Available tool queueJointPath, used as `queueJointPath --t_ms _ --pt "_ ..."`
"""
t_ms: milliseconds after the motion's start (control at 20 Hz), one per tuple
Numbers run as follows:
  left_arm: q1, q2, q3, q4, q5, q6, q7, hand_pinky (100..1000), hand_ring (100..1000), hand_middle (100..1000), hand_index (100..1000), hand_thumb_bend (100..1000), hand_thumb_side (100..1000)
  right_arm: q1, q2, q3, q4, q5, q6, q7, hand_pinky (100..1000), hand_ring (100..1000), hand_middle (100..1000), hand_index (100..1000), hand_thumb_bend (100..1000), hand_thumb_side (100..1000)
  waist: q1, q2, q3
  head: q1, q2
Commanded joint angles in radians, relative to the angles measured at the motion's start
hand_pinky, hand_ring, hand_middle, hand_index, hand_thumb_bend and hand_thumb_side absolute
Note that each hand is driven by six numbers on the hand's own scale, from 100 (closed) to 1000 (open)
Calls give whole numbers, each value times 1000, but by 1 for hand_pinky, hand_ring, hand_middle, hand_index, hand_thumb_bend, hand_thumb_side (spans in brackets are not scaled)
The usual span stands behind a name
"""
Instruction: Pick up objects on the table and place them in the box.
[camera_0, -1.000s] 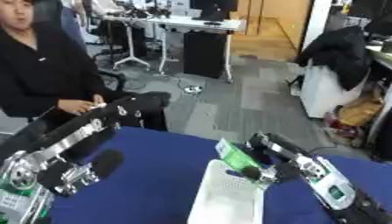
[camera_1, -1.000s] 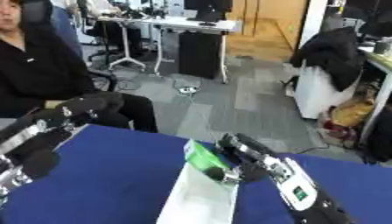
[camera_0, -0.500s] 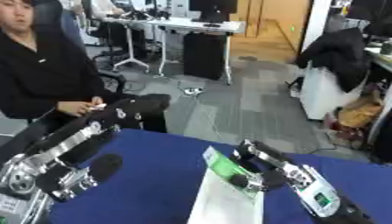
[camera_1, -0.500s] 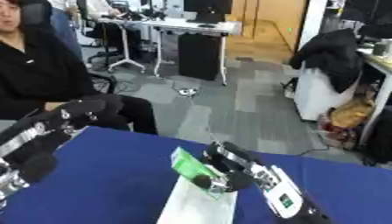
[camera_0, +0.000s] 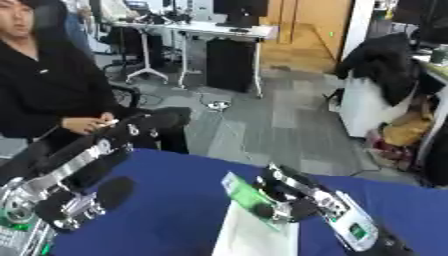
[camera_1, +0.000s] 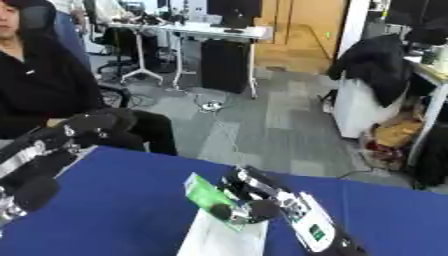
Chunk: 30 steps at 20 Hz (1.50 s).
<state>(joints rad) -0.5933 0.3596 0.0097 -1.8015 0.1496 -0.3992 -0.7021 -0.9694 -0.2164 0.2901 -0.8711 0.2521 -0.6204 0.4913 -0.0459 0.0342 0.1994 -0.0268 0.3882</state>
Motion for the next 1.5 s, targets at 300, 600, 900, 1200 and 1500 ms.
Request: queueJointPath --t_ms 300,600,900,1200,1500 --pt "-15 9 6 -19 4 -203 -205 992 1000 1000 1000 100 863 -20 -21 -17 -9 87 -185 218 735 783 836 975 486 1000 4 -16 -3 4 -14" --pt "-13 12 8 -19 3 -204 -205 992 1000 1000 1000 100 864 -9 -35 -38 -10 110 -166 163 722 762 824 957 429 1000 4 -16 -6 8 -16" --pt "-7 21 13 -15 -2 -206 -205 992 1000 1000 1000 100 866 58 -95 -67 -81 49 -107 8 466 575 666 752 163 1000 4 -18 -13 -14 -95" --pt "12 52 39 -5 -12 -213 -205 993 1000 1000 1000 100 870 270 -187 -103 -423 -229 61 -189 268 421 487 646 141 1000 10 -17 -51 -34 -271" --pt "46 96 30 13 -27 -257 -205 1000 1000 1000 1000 100 875 393 -185 -150 -914 -341 244 -261 256 394 427 599 146 951 25 -25 -109 -22 -351"
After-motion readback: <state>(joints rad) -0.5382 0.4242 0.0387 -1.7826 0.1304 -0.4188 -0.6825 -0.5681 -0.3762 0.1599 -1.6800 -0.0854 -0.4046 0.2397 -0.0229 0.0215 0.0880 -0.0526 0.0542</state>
